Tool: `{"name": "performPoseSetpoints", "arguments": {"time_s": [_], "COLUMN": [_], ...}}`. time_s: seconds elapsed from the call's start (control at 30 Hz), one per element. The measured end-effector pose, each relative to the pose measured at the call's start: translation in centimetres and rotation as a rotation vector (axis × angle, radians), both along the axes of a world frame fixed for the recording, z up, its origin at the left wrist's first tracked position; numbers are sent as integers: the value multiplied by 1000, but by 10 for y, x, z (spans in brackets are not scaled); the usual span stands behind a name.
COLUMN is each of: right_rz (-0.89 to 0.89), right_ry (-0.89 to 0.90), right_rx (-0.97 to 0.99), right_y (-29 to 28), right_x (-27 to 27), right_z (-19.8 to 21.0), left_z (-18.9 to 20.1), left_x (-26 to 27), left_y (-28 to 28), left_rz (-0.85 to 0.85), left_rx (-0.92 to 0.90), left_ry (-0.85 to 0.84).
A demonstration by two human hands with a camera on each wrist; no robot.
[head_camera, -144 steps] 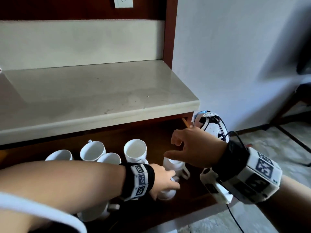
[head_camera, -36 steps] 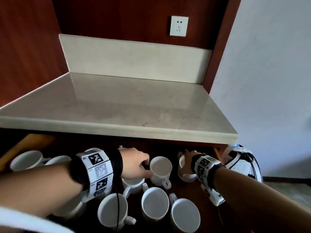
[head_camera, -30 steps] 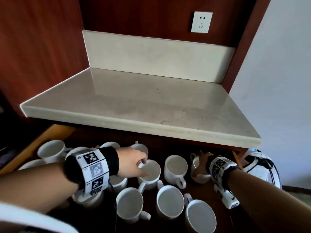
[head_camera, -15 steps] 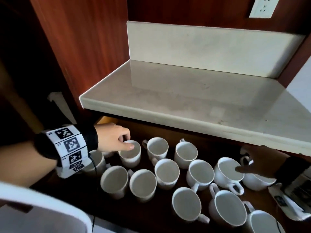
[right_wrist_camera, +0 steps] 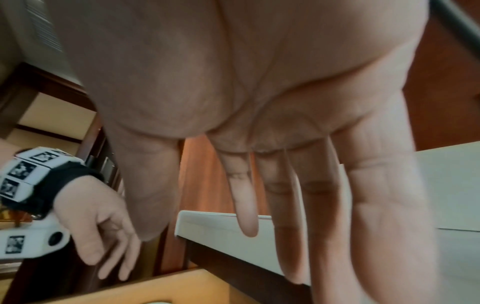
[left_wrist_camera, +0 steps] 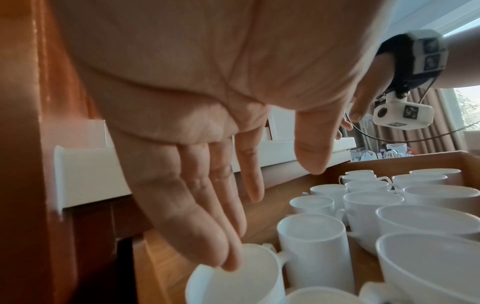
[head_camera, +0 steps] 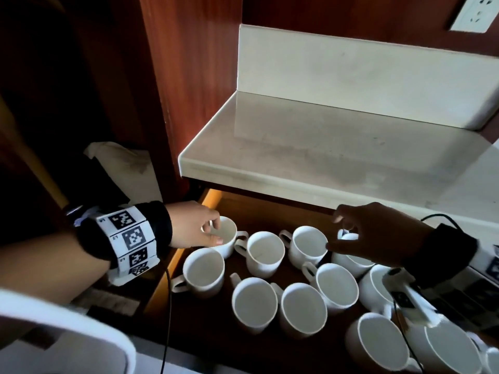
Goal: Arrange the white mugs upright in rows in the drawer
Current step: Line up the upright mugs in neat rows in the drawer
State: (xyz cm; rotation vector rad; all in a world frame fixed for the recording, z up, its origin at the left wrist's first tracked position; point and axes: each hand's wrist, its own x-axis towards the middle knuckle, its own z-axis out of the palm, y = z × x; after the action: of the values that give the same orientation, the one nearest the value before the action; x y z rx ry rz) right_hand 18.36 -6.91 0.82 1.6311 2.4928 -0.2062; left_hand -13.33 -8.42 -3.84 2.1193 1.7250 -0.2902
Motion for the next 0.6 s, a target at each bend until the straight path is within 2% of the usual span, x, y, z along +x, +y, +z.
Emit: {"name": "performPoseSetpoints", "arguments": {"time_s": [0.13, 0.27, 0.43, 0.6], "right_rz": [81, 122, 149, 115], "right_ry": [66, 117, -27, -205], "right_rx": [-47, -137, -232, -212], "right_y": [-11, -12, -1, 0], "right_x": [-55, -119, -188, -214], "right_z": [-2, -24, -74, -114], "left_z": [-9, -17, -30, -34], "left_x": [-19, -29, -35, -43], "left_y": [6, 12, 16, 13], "left_rz": [-24, -29, -48, -118], "left_rx": [-19, -27, 4, 25], "left_ry": [26, 25, -50, -61]}}
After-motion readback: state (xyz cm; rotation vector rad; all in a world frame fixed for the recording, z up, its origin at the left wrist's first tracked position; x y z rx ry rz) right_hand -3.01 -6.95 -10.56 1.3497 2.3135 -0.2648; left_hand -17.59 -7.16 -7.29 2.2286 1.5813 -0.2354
